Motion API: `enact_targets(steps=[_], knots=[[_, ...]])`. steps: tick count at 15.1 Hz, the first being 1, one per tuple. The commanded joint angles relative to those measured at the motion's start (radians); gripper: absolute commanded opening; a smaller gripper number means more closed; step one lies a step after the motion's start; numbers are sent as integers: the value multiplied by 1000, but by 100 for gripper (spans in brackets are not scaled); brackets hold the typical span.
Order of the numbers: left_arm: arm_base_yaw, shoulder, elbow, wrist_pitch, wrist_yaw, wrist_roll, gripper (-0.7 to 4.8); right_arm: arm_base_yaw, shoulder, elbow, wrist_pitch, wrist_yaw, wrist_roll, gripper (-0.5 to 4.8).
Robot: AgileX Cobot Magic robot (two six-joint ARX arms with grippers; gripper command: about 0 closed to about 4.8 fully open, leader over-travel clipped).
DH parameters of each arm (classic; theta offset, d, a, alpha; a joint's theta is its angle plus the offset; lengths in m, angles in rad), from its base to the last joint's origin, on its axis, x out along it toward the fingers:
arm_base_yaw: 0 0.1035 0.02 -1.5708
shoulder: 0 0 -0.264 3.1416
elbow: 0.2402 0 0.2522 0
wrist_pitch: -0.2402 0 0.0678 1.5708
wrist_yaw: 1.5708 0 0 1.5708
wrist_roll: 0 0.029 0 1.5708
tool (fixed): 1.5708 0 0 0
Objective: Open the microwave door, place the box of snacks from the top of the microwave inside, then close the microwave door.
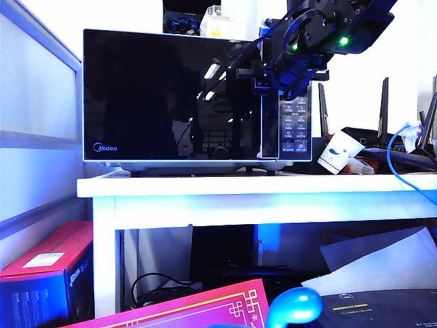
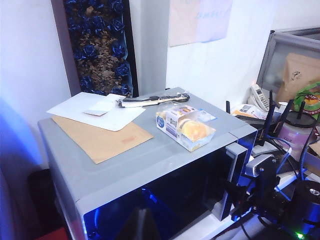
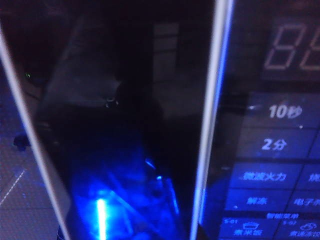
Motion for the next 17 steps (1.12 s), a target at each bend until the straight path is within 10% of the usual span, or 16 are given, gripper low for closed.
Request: enact_targets(steps=[1, 13, 16, 17], knots=[[2, -3, 2, -2, 2, 4, -6, 6, -7, 4, -10, -13, -3, 95], [2, -3, 2, -17, 2, 4, -6, 6, -111, 4, -203, -14, -3, 95], [2, -3, 2, -26, 2, 4, -6, 6, -124, 4, -217, -77, -4, 357], [2, -3, 2, -26, 2, 4, -6, 6, -133, 4, -221, -77, -4, 362]])
